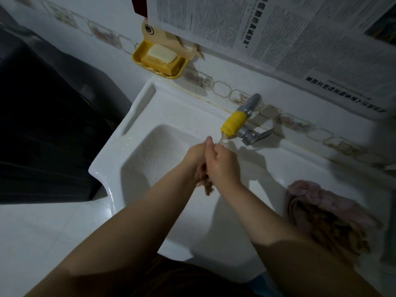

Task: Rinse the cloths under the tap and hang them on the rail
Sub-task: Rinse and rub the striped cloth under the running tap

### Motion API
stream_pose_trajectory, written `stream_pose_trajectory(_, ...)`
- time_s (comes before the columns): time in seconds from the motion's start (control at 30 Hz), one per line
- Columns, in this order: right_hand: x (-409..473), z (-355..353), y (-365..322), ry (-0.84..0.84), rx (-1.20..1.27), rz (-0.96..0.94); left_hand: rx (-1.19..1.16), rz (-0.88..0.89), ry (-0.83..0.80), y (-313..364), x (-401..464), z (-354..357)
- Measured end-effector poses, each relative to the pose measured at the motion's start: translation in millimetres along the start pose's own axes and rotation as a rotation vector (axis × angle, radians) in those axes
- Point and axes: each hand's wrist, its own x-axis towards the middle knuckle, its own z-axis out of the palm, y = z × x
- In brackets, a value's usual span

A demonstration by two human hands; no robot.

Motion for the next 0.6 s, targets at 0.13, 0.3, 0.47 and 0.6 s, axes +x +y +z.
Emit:
stream_pose_trajectory(0.13,18,-7,9,0.022,-0.024,0.101,-0.237,-0.11,-0.143,-9,-10,7)
stream_pose_trajectory(0.3,1,1,2,0.018,-0.082,-0.058,-0.113,0.011,-0.093,-13,-6,-1)
stream_pose_trajectory(0.47,31,-10,20,-0.081,0.287,0.212,0.022,0.042,-0.145,0,-5,-11)
stream_pose_trajectory(0.6,16,-21,18,-0.465,0.391,0.35,-0.161,-0.01,-0.309,17,5,-35)
